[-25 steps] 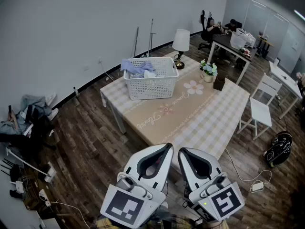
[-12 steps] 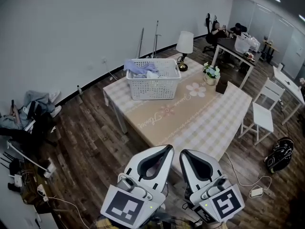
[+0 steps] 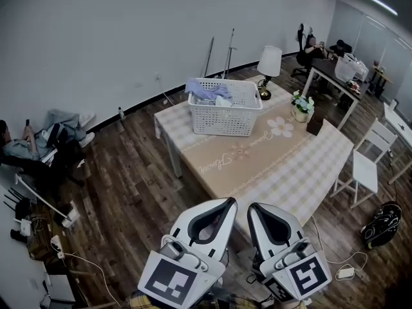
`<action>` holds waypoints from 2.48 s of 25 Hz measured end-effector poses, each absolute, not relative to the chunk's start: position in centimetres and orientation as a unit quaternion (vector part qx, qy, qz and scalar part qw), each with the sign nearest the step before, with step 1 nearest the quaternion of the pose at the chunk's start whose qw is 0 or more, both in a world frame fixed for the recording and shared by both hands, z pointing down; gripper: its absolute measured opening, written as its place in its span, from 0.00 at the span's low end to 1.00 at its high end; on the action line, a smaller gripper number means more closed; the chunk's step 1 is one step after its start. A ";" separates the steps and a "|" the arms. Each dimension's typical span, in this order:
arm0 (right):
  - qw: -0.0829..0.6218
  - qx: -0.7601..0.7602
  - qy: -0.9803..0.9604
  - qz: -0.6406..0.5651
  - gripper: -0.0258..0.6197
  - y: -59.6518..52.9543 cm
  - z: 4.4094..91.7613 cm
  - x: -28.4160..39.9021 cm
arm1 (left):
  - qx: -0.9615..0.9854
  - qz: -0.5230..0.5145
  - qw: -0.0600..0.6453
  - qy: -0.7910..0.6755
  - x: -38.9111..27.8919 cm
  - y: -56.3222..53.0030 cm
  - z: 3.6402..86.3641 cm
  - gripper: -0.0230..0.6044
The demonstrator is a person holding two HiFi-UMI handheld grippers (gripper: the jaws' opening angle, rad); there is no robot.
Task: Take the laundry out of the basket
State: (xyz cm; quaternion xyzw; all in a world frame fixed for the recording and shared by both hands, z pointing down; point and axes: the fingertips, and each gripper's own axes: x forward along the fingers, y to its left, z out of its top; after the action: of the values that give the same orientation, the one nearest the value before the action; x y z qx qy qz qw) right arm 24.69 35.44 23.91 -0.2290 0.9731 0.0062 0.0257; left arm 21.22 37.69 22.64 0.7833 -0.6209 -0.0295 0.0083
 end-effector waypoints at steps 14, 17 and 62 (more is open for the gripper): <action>0.027 -0.241 0.970 -0.001 0.07 27.6 23.7 11.6 | 0.789 -0.025 0.006 -0.614 7.9 30.2 22.0 0.08; 0.047 -0.241 0.969 -0.005 0.07 25.9 22.4 7.9 | 0.794 -0.024 0.007 -0.608 4.4 28.2 21.8 0.08; -0.019 -0.364 0.931 -0.011 0.07 -2.6 25.0 -8.8 | 0.828 -0.021 0.059 -0.557 -17.0 1.9 24.1 0.08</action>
State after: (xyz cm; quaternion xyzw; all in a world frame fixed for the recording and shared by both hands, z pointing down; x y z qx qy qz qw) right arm -8.77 -2.60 24.95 -0.3637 0.9313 -0.0109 -0.0187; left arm -17.02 1.88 24.11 0.8279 -0.5574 -0.0207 0.0590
